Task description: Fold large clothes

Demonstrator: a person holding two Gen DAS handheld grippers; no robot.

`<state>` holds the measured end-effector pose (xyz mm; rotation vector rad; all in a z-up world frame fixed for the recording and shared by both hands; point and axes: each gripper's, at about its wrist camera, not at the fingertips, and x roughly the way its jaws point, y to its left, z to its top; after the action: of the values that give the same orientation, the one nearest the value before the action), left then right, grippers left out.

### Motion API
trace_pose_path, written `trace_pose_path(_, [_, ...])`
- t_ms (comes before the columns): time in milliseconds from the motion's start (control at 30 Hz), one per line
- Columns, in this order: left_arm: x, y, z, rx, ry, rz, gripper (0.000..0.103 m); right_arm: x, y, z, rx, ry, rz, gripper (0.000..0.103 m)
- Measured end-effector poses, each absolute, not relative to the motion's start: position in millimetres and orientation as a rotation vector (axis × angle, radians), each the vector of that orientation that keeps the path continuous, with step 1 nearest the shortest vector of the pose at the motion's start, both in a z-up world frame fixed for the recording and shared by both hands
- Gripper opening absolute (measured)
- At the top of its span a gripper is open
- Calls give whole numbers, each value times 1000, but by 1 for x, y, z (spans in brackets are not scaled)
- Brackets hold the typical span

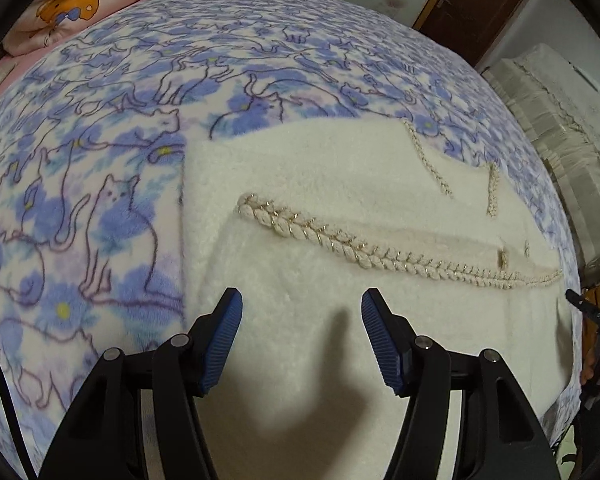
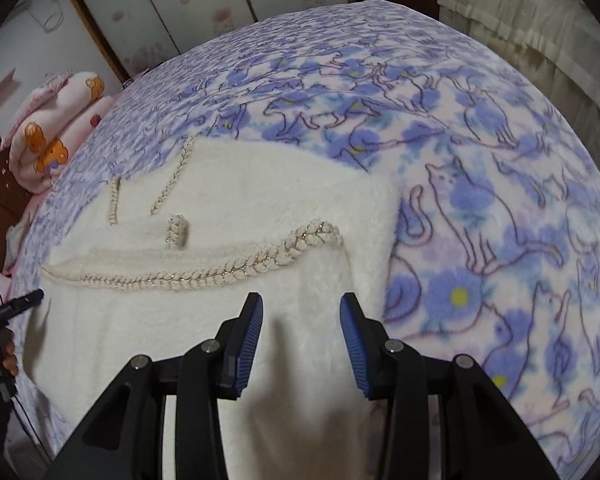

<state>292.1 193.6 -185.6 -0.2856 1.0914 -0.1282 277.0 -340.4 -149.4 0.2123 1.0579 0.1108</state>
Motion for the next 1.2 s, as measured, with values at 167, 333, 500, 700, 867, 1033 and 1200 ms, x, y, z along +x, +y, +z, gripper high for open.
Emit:
trace_pose_path(167, [301, 196, -183, -275, 1069, -131, 61, 286, -342, -157, 209, 1072, 89, 40])
trace_pose_path(333, [311, 194, -180, -197, 1062, -125, 64, 288, -349, -159, 232, 1068, 127, 40])
trace_pose_path(500, [324, 196, -192, -182, 1089, -105, 71, 294, -346, -163, 211, 1082, 144, 40])
trace_pose_path(700, [327, 185, -201, -145, 1087, -138, 71, 303, -338, -171, 217, 1099, 169, 47])
trace_pose_path(867, [324, 182, -203, -99, 1091, -202, 62, 301, -323, -172, 122, 1087, 189, 55])
trace_pose_path(1033, [317, 179, -200, -46, 1072, -189, 21, 293, -309, -172, 43, 1081, 177, 21])
trace_pose_path(1200, [303, 164, -184, 32, 1028, -94, 9, 269, -294, -152, -19, 995, 111, 13])
